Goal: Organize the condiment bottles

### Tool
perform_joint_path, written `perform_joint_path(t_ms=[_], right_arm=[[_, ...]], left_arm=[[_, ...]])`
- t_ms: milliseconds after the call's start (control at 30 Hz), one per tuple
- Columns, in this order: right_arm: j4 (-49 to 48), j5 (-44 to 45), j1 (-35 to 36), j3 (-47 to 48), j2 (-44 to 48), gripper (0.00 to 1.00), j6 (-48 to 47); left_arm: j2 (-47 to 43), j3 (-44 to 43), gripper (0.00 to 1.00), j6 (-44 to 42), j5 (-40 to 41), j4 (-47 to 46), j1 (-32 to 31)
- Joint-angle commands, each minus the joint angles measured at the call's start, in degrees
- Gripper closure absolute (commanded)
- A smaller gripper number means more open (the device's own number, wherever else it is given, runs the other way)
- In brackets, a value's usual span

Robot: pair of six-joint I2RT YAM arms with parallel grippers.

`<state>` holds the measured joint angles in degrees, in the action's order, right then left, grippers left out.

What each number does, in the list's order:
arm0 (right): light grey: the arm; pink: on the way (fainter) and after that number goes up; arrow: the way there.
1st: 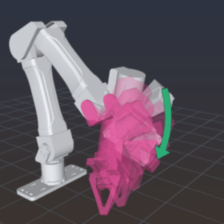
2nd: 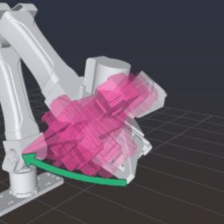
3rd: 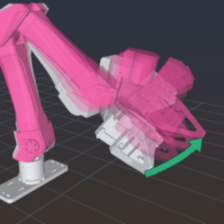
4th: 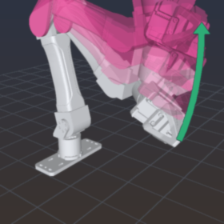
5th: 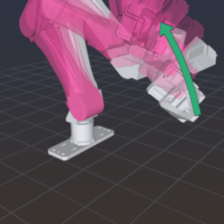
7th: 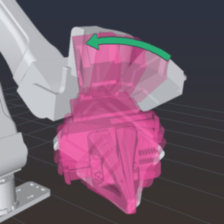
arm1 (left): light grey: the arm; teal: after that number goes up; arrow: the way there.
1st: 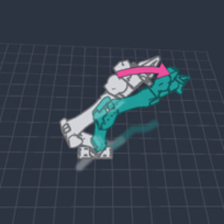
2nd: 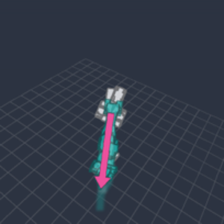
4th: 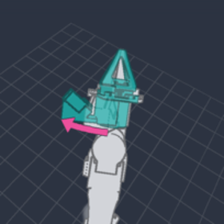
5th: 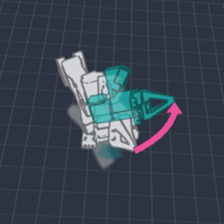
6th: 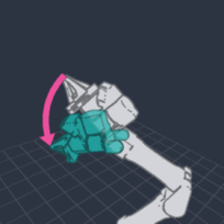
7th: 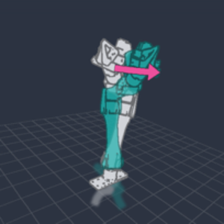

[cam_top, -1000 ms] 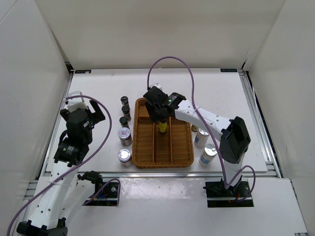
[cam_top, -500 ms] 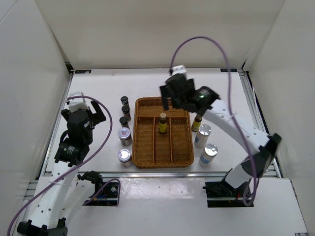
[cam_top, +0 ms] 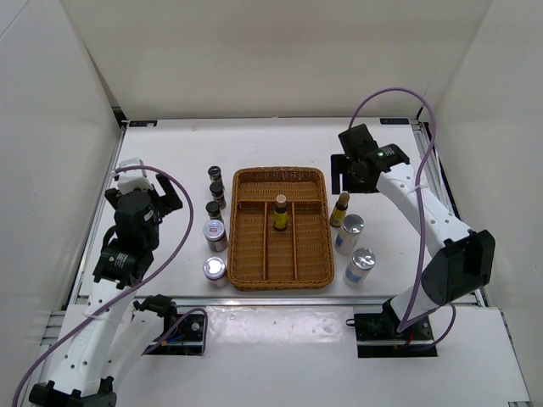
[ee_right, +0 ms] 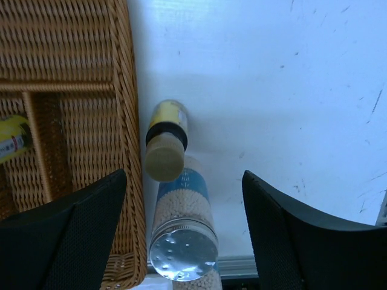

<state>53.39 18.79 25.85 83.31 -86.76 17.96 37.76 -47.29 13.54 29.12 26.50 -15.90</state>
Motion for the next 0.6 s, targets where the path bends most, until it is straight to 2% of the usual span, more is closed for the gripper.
perform_joint_path(t_ms=[0, 100, 200, 300, 433, 467, 567], right_arm=[[-2.7, -3.8, -0.8, -1.9, -0.3, 0.21, -0.6], [-3.2, -5.2, -1.3, -3.2, -1.6, 0.3, -0.6], [-4.4, -6.6, -1.8, -4.4, -2.7, 0.33, -0.6], [-5.0, -8.1, -1.9, -4.9, -3.3, 0.44, -0.6], [-5.0, -8.2, -1.9, -4.1, -3.3, 0.65, -0.6], [-4.3, -8.2, -1.9, -3.6, -2.5, 0.73, -0.6], [-2.4, -3.1, -0.9, -0.3, 1.3, 0.88, -0.6]], left_arm=[[-0.5, 0.3, 0.0, -0.4, -0.7, -0.9, -0.2], [0.0, 0.3, 0.0, -0.4, -0.7, -0.9, -0.2], [0.0, 0.3, 0.0, -0.4, -1.3, -0.9, -0.2], [0.0, 0.3, 0.0, -0.4, -1.3, -0.9, -0.2], [0.0, 0.3, 0.0, -0.4, -1.3, -0.9, -0.2], [0.0, 0.3, 0.0, -0.4, -1.3, -0.9, -0.2], [0.0, 0.3, 0.0, -0.4, -1.3, -0.9, -0.2]])
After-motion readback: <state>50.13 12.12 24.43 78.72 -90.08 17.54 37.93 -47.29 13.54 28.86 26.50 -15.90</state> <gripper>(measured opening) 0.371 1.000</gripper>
